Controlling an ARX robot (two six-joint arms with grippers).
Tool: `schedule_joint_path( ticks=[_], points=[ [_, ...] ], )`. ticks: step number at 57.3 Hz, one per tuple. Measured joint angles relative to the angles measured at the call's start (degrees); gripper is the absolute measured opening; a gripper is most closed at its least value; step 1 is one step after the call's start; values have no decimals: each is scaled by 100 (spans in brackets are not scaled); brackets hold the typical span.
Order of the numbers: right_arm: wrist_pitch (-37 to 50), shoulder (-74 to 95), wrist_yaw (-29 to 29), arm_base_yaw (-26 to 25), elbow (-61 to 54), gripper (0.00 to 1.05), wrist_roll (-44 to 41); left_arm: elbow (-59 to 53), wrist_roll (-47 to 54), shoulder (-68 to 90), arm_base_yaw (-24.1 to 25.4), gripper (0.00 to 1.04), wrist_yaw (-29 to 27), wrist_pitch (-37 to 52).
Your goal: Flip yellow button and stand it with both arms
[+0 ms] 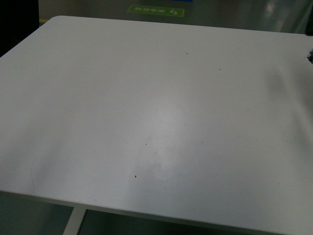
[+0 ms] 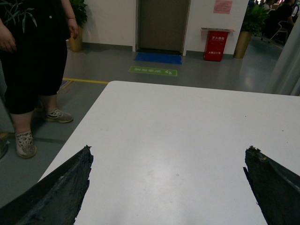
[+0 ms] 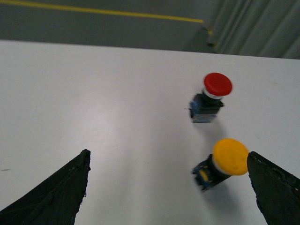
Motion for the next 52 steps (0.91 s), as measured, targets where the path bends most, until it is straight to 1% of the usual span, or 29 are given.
schedule_joint_path(
  ticks=[3,7,14,16,17,19,20,23,25,26,33,35,41,42,44,46,52],
  points=[
    [46,-518,-306,22,-476,97,330,0,0,0,0,98,0,0],
    [50,-901,-374,35,-791,97,597,0,-2,2,0,98,-2,0],
    [153,-970,-426,31,-876,97,793,0,0,-9,0,98,0,0],
    [730,-879,-599,35,-1051,92,673,0,-2,-7,0,98,-2,0],
    [1202,-831,-704,35,-1207,89,562,0,0,-7,0,98,0,0],
    [1725,-798,-772,39,-1453,83,428,0,-2,-9,0,98,0,0],
    [2179,-793,-809,46,-1622,80,319,0,-2,-9,0,98,0,0],
    [2752,-833,-831,72,-1915,73,201,0,0,-9,0,98,0,0],
    [3101,-977,-850,90,-2155,66,96,0,0,-4,0,98,0,0],
    [3152,-1025,-850,92,-2208,64,87,0,0,-4,0,98,-2,0],
    [3639,-1451,-846,96,-2815,43,-20,0,0,-7,0,98,-2,0],
    [3657,-1523,-844,96,-2973,37,-31,0,0,-9,0,98,-2,0],
    [3602,-1923,-846,96,-3504,16,-59,0,0,-9,0,98,0,0],
    [3591,-1965,-846,96,-3536,14,-61,0,0,-9,0,98,0,0],
    [3552,-2164,-846,96,-3663,7,-61,0,0,-9,0,98,0,0],
    [3515,-2310,-846,96,-3748,3,-83,0,0,-9,0,98,0,0],
    [3351,-2765,-850,96,-4017,3,-81,0,0,-9,0,98,0,0]
  ],
)
